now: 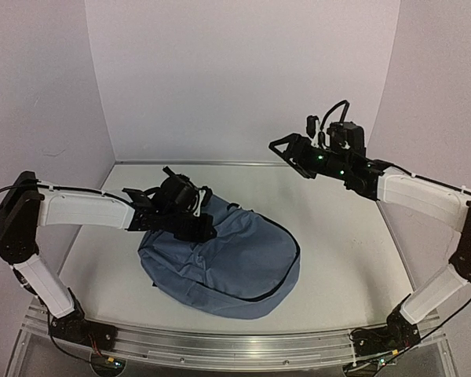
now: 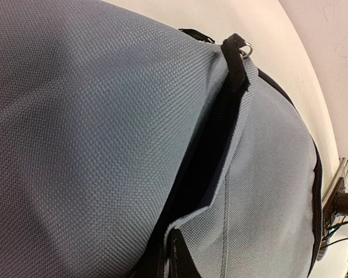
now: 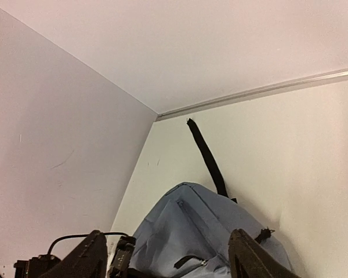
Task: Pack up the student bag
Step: Move the student bag to the center of the board.
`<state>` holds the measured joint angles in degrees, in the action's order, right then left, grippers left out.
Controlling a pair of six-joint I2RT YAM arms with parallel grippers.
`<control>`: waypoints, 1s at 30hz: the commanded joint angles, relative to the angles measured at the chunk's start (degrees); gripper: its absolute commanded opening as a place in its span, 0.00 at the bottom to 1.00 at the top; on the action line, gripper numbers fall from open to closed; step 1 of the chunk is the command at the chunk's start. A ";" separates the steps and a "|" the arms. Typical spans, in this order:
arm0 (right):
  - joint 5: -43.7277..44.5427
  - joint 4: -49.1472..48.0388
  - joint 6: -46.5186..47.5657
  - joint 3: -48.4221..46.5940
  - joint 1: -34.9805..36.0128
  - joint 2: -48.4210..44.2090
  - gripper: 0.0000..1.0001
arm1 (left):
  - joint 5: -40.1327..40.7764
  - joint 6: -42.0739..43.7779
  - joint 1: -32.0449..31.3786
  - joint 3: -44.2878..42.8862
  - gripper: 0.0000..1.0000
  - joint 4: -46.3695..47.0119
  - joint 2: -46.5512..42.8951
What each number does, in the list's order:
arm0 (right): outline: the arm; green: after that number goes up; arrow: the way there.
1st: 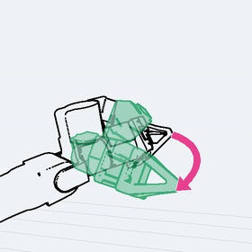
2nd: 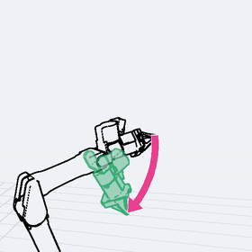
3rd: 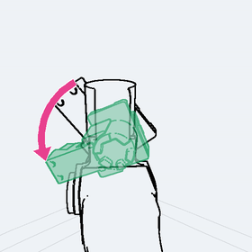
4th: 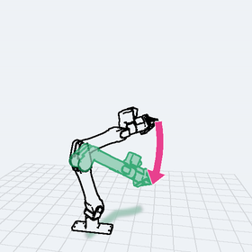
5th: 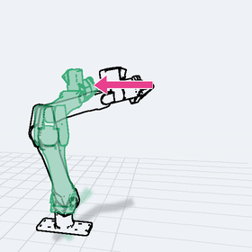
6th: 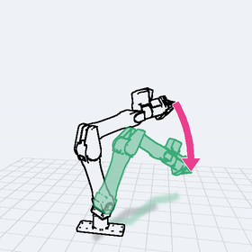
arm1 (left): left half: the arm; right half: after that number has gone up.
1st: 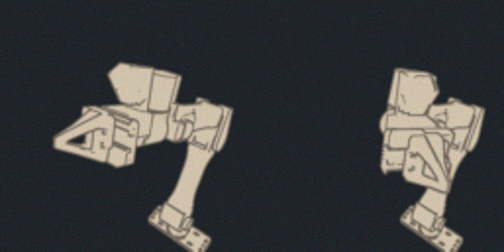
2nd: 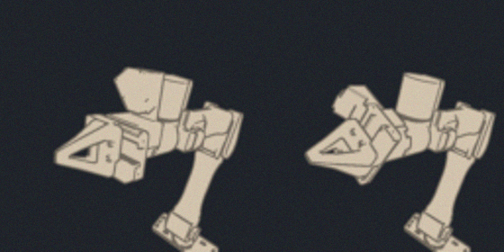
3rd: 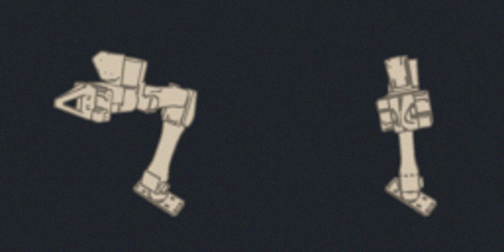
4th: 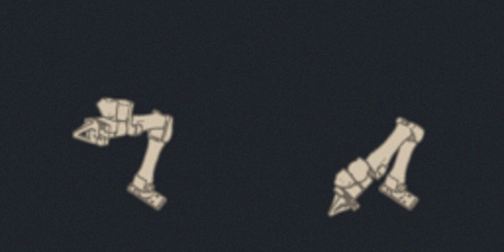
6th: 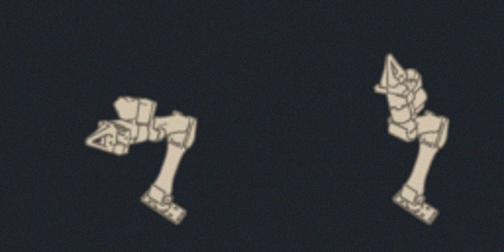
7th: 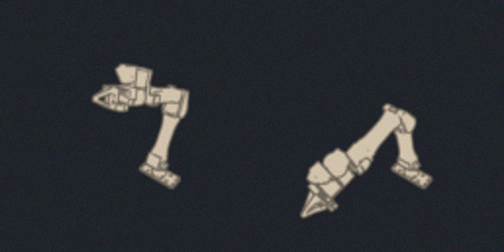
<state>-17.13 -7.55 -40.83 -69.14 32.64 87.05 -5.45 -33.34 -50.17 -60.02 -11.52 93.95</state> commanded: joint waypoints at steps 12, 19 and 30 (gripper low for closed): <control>12.63 5.33 5.55 9.65 -2.13 -10.95 0.89 | -0.44 2.39 8.68 -22.45 0.03 7.32 16.99; 18.42 7.43 9.29 11.91 -2.90 -13.49 0.98 | -2.49 6.24 9.30 -19.81 0.84 5.97 12.75; 23.96 12.64 18.18 12.01 -9.19 -13.94 0.98 | -4.38 9.27 18.66 -9.22 1.00 -6.65 -7.28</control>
<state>3.84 3.74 -27.06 -57.31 26.54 74.54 -8.84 -25.10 -37.81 -72.43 -13.21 94.82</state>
